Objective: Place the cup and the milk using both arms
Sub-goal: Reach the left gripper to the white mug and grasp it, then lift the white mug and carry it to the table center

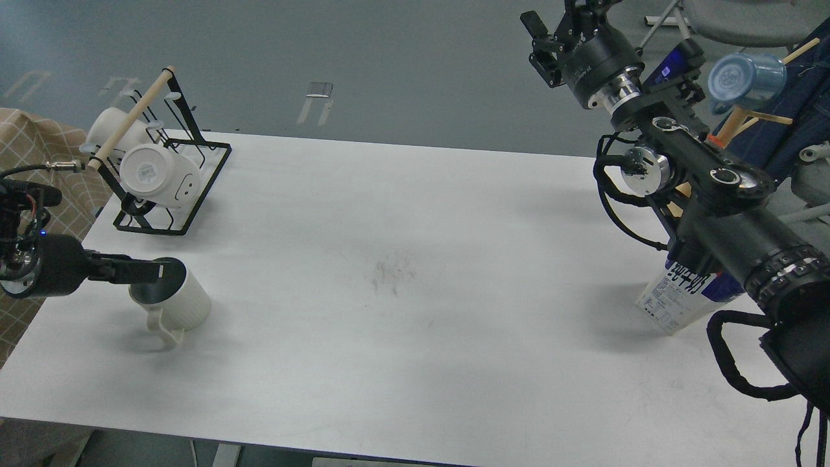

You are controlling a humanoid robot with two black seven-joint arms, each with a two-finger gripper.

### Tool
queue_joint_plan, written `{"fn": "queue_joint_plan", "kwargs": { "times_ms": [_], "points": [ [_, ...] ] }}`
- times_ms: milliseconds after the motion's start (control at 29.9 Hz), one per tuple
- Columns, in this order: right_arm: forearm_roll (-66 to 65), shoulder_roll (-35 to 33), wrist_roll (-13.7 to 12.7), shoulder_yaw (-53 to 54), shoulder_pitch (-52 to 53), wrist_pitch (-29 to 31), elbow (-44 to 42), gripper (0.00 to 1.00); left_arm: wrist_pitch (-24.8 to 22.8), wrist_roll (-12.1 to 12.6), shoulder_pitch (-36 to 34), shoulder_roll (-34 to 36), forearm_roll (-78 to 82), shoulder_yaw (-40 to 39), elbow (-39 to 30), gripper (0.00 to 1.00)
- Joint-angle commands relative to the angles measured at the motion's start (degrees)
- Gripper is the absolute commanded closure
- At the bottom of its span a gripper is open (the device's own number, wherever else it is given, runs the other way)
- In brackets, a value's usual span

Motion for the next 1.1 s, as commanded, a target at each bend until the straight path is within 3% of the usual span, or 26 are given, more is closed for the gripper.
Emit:
{"fn": "queue_joint_plan", "kwargs": {
  "times_ms": [0, 167, 234, 301, 334, 434, 534, 868, 1069],
  "points": [
    [0.00, -0.08, -0.01, 0.05, -0.02, 0.01, -0.01, 0.00, 0.00, 0.04, 0.38, -0.26, 0.11, 0.00, 0.31, 0.04],
    [0.00, 0.01, -0.01, 0.31, -0.29, 0.01, -0.01, 0.00, 0.00, 0.13, 1.26, -0.09, 0.19, 0.00, 0.40, 0.12],
    [0.00, 0.01, -0.01, 0.32, -0.20, 0.01, -0.01, 0.00, 0.00, 0.13, 1.26, 0.00, 0.19, 0.00, 0.40, 0.29],
    [0.00, 0.01, -0.01, 0.32, -0.29, 0.01, -0.01, 0.00, 0.00, 0.21, 1.88, -0.09, 0.19, 0.00, 0.40, 0.74],
    [0.00, 0.01, -0.01, 0.32, -0.29, 0.01, -0.01, 0.00, 0.00, 0.30, 2.14, 0.00, 0.19, 0.00, 0.40, 0.81],
    [0.00, 0.01, -0.01, 0.32, -0.37, 0.01, 0.07, 0.00, 0.00, 0.48, 2.93, -0.09, 0.19, 0.00, 0.66, 0.84],
    [0.00, 0.01, -0.01, 0.32, -0.37, 0.01, 0.07, 0.00, 0.00, 0.39, 2.93, -0.09, 0.19, 0.00, 0.66, 1.00],
    [0.00, 0.10, -0.01, 0.23, -0.46, -0.43, -0.01, 0.00, 0.00, 0.74, 2.06, 0.61, -0.07, -0.52, -0.65, 1.00],
    [0.00, 0.10, -0.01, 0.32, -0.37, -0.52, 0.07, 0.00, 0.00, 0.83, 0.40, 3.42, -0.07, -1.23, -9.16, 1.00]
  ]
}}
